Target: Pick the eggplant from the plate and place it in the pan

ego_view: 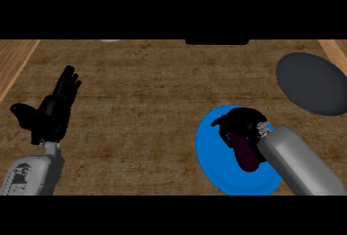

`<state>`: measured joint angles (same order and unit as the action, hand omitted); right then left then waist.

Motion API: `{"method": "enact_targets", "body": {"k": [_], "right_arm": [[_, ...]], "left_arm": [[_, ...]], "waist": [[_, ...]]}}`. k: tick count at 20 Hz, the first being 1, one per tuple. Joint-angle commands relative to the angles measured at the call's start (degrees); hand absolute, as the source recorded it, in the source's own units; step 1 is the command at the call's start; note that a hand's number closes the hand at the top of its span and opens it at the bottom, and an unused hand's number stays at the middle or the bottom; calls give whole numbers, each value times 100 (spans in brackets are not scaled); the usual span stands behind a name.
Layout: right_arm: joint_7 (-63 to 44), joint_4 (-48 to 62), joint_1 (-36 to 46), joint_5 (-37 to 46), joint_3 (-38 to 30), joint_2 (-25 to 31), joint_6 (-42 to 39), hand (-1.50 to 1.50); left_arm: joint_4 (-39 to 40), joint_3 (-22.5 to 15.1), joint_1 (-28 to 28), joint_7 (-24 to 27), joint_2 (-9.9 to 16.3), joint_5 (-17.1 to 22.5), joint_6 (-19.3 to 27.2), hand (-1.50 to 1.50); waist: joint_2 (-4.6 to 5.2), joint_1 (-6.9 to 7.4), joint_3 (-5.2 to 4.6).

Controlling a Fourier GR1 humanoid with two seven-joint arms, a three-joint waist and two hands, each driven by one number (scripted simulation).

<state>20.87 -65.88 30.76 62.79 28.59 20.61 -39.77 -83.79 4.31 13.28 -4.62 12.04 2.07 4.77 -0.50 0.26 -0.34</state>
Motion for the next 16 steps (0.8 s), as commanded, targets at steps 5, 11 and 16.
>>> {"method": "enact_targets", "body": {"k": [5,11,16], "right_arm": [[496,806,178,221,-266,-215,499,150],[-2741,453,83,-294,-2396,-1172,1079,150],[-4474,-418,400,243,-2807,-1816,2760,150]], "left_arm": [[-512,-72,-153,-245,-71,-137,55,0],[-78,64,-195,23,-46,-88,50,0],[-41,93,-119,-37,-16,-54,17,0]], "waist": [[54,33,37],[8,-205,33],[-35,-211,28]]}}
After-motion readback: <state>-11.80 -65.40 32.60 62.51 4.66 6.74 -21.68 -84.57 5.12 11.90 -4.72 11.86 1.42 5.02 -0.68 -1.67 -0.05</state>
